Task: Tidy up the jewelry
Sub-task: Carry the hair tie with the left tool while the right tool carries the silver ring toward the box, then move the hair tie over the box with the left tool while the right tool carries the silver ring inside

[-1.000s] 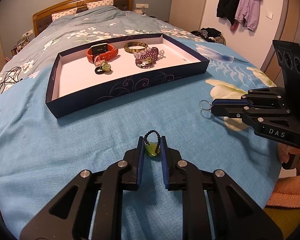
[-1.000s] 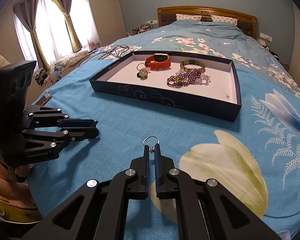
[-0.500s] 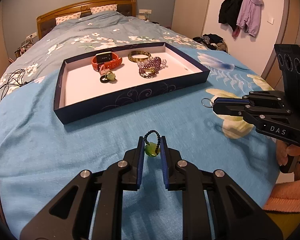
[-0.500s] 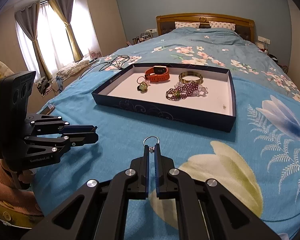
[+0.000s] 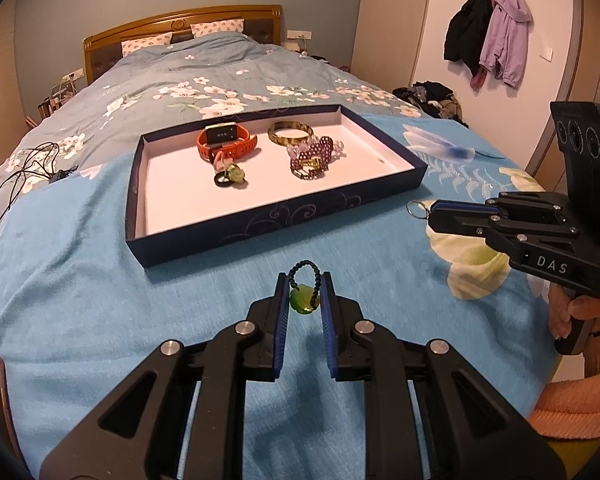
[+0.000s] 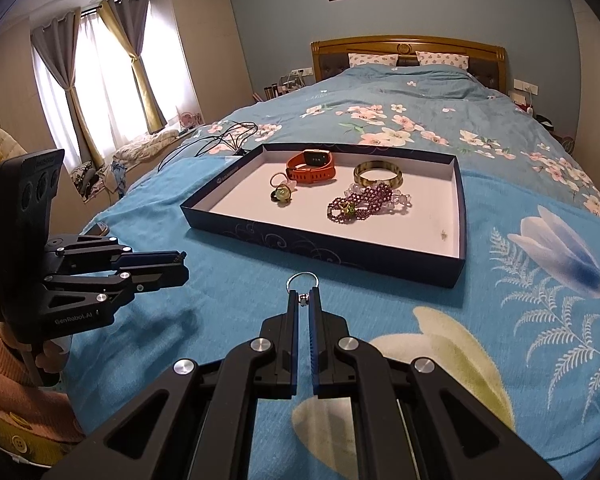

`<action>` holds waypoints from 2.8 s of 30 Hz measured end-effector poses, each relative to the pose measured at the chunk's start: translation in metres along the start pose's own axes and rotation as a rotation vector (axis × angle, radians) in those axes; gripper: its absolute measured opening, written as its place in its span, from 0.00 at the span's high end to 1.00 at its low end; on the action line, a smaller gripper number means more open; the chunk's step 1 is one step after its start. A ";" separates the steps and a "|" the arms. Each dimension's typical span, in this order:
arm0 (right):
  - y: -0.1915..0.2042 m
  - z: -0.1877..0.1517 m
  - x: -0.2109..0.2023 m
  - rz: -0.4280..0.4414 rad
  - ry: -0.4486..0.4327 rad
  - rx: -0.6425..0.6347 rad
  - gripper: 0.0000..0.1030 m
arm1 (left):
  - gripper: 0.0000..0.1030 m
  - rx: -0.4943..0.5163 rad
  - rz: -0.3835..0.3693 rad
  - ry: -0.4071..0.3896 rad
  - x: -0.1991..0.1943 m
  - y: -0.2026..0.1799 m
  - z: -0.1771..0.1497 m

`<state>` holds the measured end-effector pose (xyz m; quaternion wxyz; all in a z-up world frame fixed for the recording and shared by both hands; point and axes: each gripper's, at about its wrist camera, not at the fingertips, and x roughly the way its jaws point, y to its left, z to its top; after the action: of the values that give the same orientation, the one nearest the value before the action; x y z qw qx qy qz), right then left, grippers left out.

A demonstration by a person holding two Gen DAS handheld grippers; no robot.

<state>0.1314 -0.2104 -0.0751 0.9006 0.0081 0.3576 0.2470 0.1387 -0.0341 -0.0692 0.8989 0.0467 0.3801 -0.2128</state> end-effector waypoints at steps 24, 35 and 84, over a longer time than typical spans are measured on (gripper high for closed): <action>-0.007 0.028 0.004 -0.006 -0.059 -0.012 0.97 | 0.85 -0.039 0.021 -0.067 -0.005 0.013 0.031; -0.012 0.036 0.006 -0.015 -0.076 -0.009 0.97 | 0.85 -0.042 0.034 -0.080 -0.002 0.016 0.040; -0.036 0.071 0.037 -0.026 -0.064 0.009 0.97 | 0.85 -0.058 0.073 -0.072 0.032 0.030 0.077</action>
<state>0.2160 -0.2136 -0.0529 0.9147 0.0155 0.3298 0.2331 0.2222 -0.0371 -0.0395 0.9201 0.0268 0.3517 -0.1702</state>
